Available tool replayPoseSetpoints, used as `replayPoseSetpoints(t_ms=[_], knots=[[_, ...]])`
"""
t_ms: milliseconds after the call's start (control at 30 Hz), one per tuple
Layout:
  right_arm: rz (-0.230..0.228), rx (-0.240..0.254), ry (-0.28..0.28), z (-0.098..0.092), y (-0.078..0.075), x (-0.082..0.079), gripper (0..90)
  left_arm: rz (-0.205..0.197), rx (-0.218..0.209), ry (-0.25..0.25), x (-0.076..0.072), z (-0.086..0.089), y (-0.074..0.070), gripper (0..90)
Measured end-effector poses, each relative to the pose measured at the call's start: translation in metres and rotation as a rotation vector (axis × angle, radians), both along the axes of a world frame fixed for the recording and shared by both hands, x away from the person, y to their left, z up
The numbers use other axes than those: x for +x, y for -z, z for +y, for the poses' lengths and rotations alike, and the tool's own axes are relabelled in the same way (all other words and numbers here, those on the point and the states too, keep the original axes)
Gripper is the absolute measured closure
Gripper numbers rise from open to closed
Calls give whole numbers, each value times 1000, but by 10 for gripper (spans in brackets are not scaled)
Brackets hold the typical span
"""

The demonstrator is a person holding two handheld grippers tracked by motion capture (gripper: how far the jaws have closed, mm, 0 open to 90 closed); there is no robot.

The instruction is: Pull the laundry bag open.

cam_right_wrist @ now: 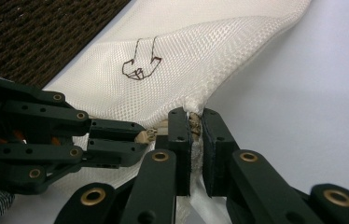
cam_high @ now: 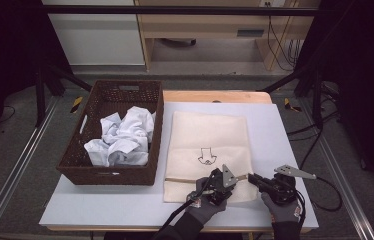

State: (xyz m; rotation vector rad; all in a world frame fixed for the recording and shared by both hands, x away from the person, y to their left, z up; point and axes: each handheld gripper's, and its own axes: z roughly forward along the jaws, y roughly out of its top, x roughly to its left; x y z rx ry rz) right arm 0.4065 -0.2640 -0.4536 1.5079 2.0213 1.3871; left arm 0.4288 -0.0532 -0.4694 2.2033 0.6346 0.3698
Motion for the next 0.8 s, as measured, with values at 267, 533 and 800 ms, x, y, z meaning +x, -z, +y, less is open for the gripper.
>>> replayPoseSetpoints(t_ms=[267, 533, 800], knots=[[-1, -12, 6, 1, 0, 0, 840, 2, 11, -8, -2, 15, 2, 813], [-3, -11, 10, -1, 0, 0, 839, 7, 18, -13, -4, 30, 3, 813], [-6, -21, 13, -1, 0, 0, 840, -2, 42, -19, -6, 40, 3, 813]])
